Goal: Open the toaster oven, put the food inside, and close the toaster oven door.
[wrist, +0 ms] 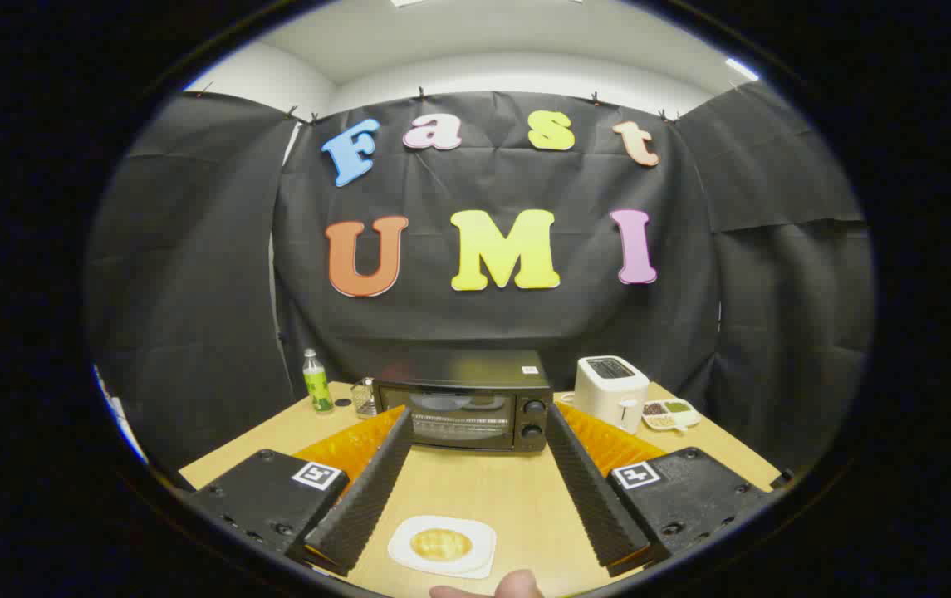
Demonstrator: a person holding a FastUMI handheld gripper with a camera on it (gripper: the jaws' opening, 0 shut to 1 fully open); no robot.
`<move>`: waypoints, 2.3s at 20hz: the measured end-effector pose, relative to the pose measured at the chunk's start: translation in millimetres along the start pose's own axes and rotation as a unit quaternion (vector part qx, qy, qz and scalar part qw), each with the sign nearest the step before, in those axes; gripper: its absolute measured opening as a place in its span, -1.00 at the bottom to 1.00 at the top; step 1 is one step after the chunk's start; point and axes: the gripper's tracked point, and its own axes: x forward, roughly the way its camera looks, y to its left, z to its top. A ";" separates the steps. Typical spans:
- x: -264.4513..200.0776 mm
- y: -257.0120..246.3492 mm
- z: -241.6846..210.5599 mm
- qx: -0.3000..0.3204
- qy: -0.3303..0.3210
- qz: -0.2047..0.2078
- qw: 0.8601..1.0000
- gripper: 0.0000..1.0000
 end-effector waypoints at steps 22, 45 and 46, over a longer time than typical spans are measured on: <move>1.4 -1.0 -2.8 0.003 -0.002 -0.007 1.000 1.00; -0.9 -2.4 1.5 -0.013 -0.022 -0.022 0.999 1.00; -0.3 -3.1 3.1 -0.015 -0.024 -0.024 0.999 1.00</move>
